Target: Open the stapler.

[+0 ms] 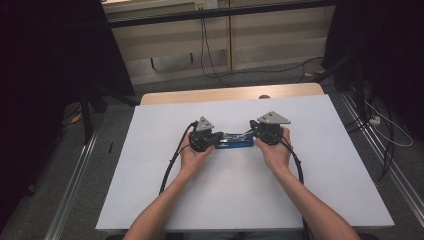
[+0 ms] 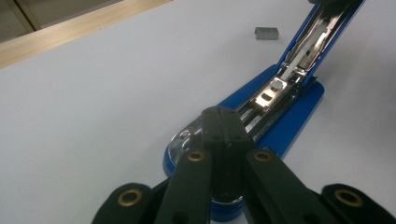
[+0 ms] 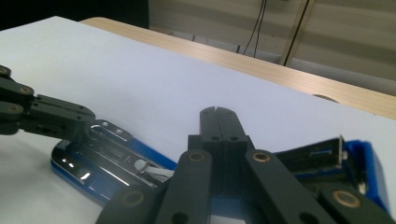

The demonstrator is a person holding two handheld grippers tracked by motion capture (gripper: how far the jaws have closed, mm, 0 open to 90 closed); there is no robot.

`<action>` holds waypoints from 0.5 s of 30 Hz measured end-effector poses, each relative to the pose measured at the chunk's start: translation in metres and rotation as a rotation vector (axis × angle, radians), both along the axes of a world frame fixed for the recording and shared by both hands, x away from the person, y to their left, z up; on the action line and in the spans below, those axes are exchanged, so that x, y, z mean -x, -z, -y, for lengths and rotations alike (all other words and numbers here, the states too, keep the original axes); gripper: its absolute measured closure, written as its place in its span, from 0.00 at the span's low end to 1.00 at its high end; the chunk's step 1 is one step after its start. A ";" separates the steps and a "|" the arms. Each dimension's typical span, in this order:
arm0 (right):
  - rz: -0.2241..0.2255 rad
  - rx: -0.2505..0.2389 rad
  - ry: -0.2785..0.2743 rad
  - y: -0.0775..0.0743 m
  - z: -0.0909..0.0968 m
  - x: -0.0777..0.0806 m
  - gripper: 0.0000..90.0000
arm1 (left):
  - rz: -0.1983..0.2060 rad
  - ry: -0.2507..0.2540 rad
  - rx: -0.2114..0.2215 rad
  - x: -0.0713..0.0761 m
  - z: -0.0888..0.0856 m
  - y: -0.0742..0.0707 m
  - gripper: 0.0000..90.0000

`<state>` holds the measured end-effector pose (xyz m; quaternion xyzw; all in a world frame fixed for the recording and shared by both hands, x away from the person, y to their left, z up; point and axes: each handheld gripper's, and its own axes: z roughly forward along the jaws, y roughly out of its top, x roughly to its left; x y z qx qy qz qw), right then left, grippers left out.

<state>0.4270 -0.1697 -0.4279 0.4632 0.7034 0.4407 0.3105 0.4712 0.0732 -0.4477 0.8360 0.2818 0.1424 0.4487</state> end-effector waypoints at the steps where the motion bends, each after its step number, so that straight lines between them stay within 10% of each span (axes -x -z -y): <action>1: -0.001 0.002 0.003 0.001 0.002 0.000 1.00 | 0.000 0.000 -0.002 0.000 0.000 0.000 1.00; 15: -0.016 -0.011 0.001 0.005 0.027 0.006 1.00 | -0.007 -0.004 0.002 0.000 0.000 0.000 1.00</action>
